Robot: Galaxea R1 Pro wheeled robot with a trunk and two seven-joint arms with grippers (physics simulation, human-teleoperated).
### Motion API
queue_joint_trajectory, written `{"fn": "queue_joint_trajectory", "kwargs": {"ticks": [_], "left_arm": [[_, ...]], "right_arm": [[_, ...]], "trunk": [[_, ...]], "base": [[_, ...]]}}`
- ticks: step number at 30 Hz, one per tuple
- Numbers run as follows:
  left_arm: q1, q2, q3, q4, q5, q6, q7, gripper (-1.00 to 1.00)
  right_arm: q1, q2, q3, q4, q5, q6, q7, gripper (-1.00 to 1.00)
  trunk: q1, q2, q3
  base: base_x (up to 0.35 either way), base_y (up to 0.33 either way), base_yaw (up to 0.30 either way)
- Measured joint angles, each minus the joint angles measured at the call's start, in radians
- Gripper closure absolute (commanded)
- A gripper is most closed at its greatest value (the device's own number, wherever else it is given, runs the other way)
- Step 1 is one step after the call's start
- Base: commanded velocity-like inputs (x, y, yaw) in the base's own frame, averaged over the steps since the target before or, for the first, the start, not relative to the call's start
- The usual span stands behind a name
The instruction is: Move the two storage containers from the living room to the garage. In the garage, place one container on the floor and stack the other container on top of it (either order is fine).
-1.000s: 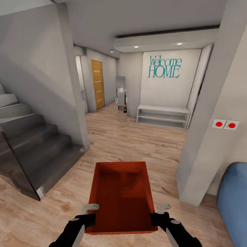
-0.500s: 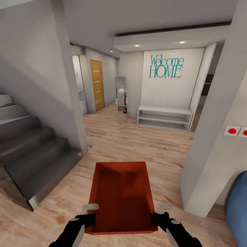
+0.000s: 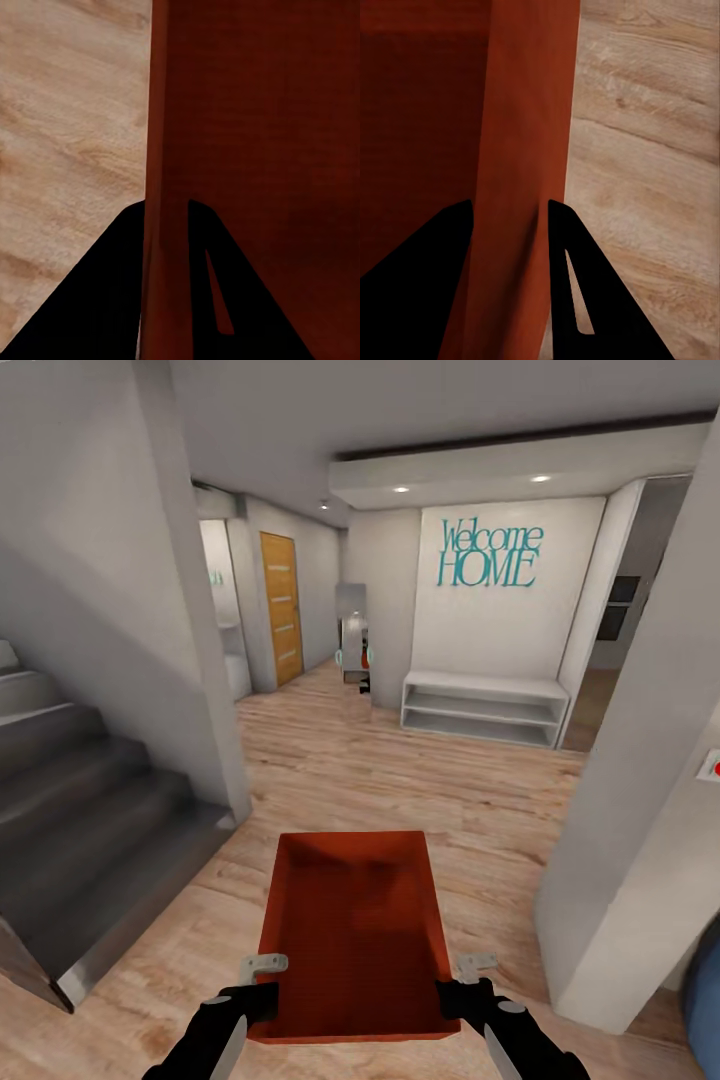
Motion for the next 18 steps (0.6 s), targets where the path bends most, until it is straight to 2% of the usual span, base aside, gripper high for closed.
{"fn": "queue_joint_trajectory", "kwargs": {"ticks": [18], "left_arm": [[0.0, 0.0, 0.0, -0.001, -0.001, 0.0, 0.0, 1.0]], "right_arm": [[0.0, 0.0, -0.001, 0.0, 0.001, -0.001, 0.001, 1.0]], "trunk": [[0.0, 0.0, 0.0]], "base": [[0.329, 0.0, 0.0]]}}
